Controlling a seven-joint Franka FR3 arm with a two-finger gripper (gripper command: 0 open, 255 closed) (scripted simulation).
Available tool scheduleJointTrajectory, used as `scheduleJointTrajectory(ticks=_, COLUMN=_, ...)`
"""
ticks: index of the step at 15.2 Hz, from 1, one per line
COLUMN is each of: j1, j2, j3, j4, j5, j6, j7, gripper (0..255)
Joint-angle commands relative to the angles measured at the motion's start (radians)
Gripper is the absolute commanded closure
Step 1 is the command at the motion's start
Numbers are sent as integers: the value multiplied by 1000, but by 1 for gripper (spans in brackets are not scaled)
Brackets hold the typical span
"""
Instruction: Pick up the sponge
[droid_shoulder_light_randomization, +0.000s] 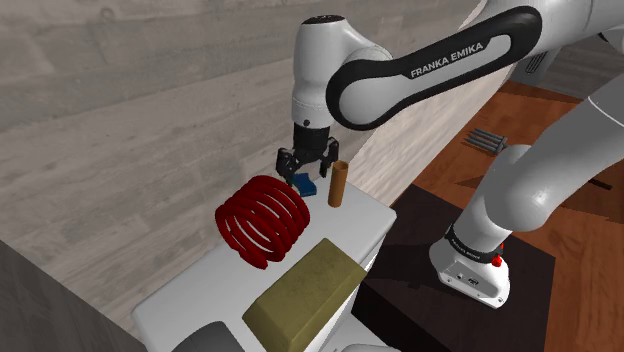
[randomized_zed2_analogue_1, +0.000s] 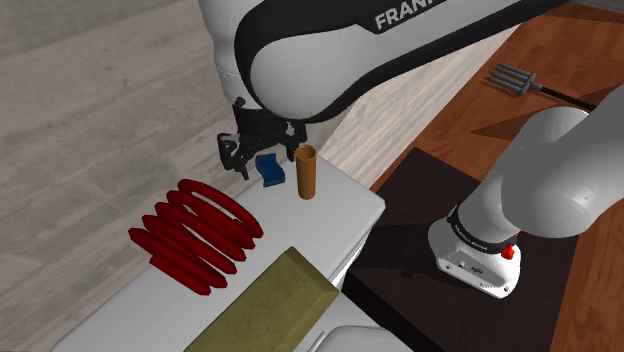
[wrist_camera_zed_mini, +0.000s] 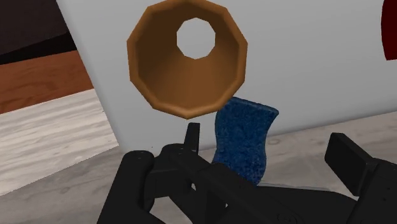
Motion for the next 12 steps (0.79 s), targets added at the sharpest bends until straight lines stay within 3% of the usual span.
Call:
scheduleJointTrajectory(ticks=1, j1=26, j2=45, j3=-23, j4=-32, j5=-7, j6=33, j7=-219, gripper=0)
scheduleJointTrajectory(ticks=4, j1=57, j2=60, j3=-50, j4=-44, j5=-18, j6=57, j7=-210, gripper=0)
scheduleJointTrajectory(ticks=5, j1=55, j2=74, j3=-47, j4=-41, j5=-22, j6=67, j7=-207, gripper=255)
scheduleJointTrajectory(ticks=12, j1=59, j2=79, j3=-40, j4=-37, j5=-23, j6=70, j7=-195, gripper=255)
